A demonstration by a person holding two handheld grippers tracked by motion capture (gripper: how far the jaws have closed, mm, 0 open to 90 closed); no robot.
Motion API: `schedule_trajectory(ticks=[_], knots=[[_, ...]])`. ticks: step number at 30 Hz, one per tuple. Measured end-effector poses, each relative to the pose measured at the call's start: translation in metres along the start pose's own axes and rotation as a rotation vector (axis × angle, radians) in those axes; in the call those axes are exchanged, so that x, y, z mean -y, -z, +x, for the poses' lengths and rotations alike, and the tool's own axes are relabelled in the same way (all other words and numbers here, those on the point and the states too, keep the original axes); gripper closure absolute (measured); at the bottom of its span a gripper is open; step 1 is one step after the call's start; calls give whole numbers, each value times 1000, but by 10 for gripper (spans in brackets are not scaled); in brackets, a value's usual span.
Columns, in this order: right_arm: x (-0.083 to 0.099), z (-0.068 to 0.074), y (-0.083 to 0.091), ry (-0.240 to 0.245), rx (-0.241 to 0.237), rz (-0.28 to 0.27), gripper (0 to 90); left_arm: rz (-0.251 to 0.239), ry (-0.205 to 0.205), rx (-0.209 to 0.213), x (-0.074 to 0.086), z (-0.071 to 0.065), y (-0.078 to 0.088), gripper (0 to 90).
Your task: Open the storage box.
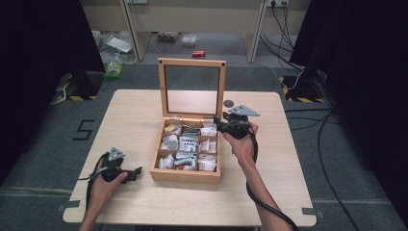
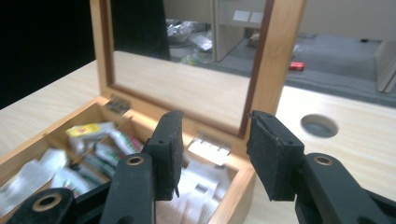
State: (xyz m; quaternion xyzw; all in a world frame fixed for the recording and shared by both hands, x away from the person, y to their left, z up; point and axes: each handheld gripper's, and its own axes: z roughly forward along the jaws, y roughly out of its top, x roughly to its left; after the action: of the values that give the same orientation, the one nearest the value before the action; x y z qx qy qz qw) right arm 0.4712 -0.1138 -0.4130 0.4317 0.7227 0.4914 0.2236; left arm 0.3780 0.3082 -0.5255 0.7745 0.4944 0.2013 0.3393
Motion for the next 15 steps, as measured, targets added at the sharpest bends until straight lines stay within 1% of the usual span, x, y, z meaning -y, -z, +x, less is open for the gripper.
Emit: schedule_trajectory(ticks=[2, 3, 6, 12, 15], knots=[[4, 2, 2, -3, -11, 9, 554, 0, 0, 0, 0, 0, 0, 0], [8, 4, 5, -9, -27, 10, 554, 0, 0, 0, 0, 0, 0, 0], [10, 6, 8, -15, -38, 11, 554, 0, 0, 0, 0, 0, 0, 0], [11, 13, 20, 2, -57, 14, 550, 0, 0, 0, 0, 0, 0, 0], [14, 16, 24, -2, -74, 7, 548, 0, 0, 0, 0, 0, 0, 0]])
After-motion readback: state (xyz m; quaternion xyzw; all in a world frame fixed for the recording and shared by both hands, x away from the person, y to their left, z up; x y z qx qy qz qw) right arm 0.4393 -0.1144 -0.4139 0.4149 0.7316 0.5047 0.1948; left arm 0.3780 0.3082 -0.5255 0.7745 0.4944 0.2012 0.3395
